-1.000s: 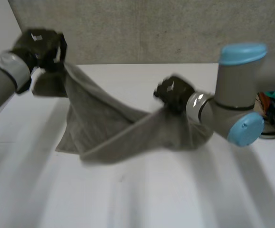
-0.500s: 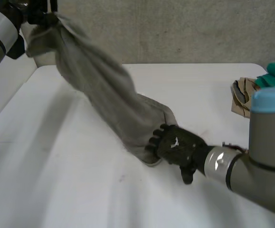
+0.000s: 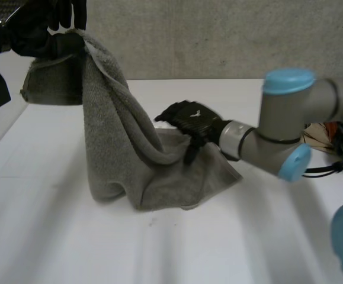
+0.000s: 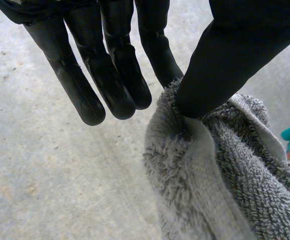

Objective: Fold the laundry.

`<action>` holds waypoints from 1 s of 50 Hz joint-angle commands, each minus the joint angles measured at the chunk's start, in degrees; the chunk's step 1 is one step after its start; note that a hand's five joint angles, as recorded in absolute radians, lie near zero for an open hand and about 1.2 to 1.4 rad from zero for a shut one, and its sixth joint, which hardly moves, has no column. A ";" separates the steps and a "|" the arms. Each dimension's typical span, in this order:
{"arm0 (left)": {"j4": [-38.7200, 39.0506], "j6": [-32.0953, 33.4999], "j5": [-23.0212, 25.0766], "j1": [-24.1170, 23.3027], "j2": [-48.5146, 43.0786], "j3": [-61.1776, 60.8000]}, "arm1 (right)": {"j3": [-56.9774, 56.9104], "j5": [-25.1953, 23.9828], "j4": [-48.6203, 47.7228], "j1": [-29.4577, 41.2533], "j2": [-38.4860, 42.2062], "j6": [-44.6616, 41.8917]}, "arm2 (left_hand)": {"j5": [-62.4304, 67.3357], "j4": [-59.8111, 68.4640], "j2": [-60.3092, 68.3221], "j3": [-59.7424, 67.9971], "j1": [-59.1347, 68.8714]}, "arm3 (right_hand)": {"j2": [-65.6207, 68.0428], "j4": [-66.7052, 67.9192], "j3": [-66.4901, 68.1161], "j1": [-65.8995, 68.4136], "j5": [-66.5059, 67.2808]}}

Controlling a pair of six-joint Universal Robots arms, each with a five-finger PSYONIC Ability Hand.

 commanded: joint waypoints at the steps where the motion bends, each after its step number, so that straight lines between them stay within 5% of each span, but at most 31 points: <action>1: -0.69 -0.09 2.79 0.22 5.61 -4.87 | -1.54 -0.93 -5.33 4.67 3.86 3.61 | 14.16 11.15 11.37 11.72 15.42 | -1.82 -1.58 -1.56 -2.65 -2.72; 4: -0.95 -0.18 4.02 0.92 7.28 -6.54 | -0.66 -1.81 -6.38 6.61 5.36 3.09 | 14.16 11.15 11.37 11.72 15.42 | -1.82 -1.58 -1.56 -2.65 -2.72; 8: -0.78 -0.44 4.81 2.76 8.08 -7.95 | -1.79 0.11 -8.05 7.31 6.41 -0.51 | 14.16 11.15 11.37 11.72 15.42 | 63.95 64.19 64.21 63.12 63.05; 10: -0.52 -0.44 4.73 4.26 7.55 -8.22 | -4.69 6.25 -12.08 6.61 5.98 -1.92 | 14.16 11.15 11.37 11.72 15.42 | 68.18 68.42 68.44 67.35 67.28; 12: 0.53 -0.44 4.55 6.18 5.98 -7.52 | -7.41 16.31 -17.77 5.83 4.49 -1.49 | 14.16 11.15 11.37 11.72 15.42 | 68.18 68.42 68.44 67.35 67.28; 16: 3.70 -0.79 3.67 9.36 0.53 -4.36 | -7.87 26.48 -28.78 3.54 -1.04 0.79 | 14.16 11.15 11.37 11.72 15.42 | 68.18 68.42 68.44 67.35 67.28; 28: 9.77 -4.13 -5.82 8.84 -13.89 5.67 | 18.04 26.49 -43.38 -1.12 -21.26 2.30 | 14.16 11.15 11.37 11.72 15.42 | 68.18 68.42 68.44 67.35 67.28; 34: 8.89 -3.34 -5.47 5.50 -17.59 -1.35 | 36.32 25.79 -40.41 -3.23 -27.60 -1.31 | 14.16 11.15 11.37 11.72 15.42 | 68.18 68.42 68.44 67.35 67.28; 43: 9.86 2.89 -3.36 2.86 -17.94 -17.70 | 53.30 21.13 -30.12 -2.79 -26.28 -8.25 | 14.16 11.15 11.37 11.72 15.42 | 68.18 68.42 68.44 67.35 67.28; 48: 10.03 6.14 -2.92 2.15 -16.72 -22.71 | 50.34 22.44 -23.54 -4.02 -28.03 -8.79 | 14.16 11.15 11.37 11.72 15.42 | 1.15 1.39 1.40 0.31 0.25; 50: 9.94 6.59 -2.83 2.24 -16.01 -23.51 | 48.22 22.45 -20.73 -4.72 -29.18 -8.35 | 14.16 11.15 11.37 11.72 15.42 | -1.63 -1.40 -1.38 -2.47 -2.53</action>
